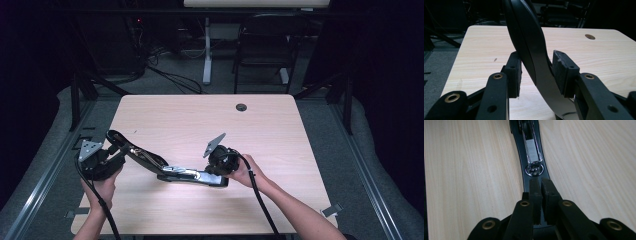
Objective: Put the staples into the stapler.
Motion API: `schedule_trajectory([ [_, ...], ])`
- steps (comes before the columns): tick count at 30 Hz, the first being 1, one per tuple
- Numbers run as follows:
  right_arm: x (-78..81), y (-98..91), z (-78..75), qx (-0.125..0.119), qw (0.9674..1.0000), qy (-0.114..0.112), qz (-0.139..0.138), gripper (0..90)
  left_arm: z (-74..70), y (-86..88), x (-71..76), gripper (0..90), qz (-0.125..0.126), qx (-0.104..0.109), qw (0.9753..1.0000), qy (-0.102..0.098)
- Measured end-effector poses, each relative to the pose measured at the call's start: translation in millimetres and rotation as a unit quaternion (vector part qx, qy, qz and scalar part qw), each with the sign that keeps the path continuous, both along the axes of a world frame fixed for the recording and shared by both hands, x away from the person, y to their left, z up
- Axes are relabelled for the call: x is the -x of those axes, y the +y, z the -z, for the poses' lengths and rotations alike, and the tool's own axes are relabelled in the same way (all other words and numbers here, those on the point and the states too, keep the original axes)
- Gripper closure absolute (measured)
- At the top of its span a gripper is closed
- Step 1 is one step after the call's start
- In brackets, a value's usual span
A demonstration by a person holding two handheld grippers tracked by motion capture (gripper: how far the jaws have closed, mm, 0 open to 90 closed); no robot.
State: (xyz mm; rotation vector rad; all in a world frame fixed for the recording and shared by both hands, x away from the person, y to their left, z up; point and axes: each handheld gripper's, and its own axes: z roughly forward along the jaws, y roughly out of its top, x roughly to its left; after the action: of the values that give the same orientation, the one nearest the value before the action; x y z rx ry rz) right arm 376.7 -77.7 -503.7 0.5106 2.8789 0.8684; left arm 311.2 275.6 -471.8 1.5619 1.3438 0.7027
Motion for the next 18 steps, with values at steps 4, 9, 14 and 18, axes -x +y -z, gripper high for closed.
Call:
schedule_trajectory([
  [4,-2.3,-9.0,4.6,0.031,0.9987,0.04,0.001,88.6,-0.8,0.0,2.7,60.3,0.003,0.0,1.0,-0.002],
  [9,2.0,-10.2,19.3,0.011,0.9993,0.025,0.026,89.0,-2.1,-2.1,4.0,60.5,0.008,-0.001,1.0,-0.003],
  [14,1.7,-6.0,27.9,0.019,0.9988,0.033,0.032,89.5,-1.6,-3.8,4.6,60.4,0.016,0.0,0.9999,0.0],
  [18,0.2,-3.8,34.0,0.03,0.9983,0.035,0.036,90.0,-0.8,-6.1,4.1,60.3,0.021,0.0,0.9998,0.0],
])
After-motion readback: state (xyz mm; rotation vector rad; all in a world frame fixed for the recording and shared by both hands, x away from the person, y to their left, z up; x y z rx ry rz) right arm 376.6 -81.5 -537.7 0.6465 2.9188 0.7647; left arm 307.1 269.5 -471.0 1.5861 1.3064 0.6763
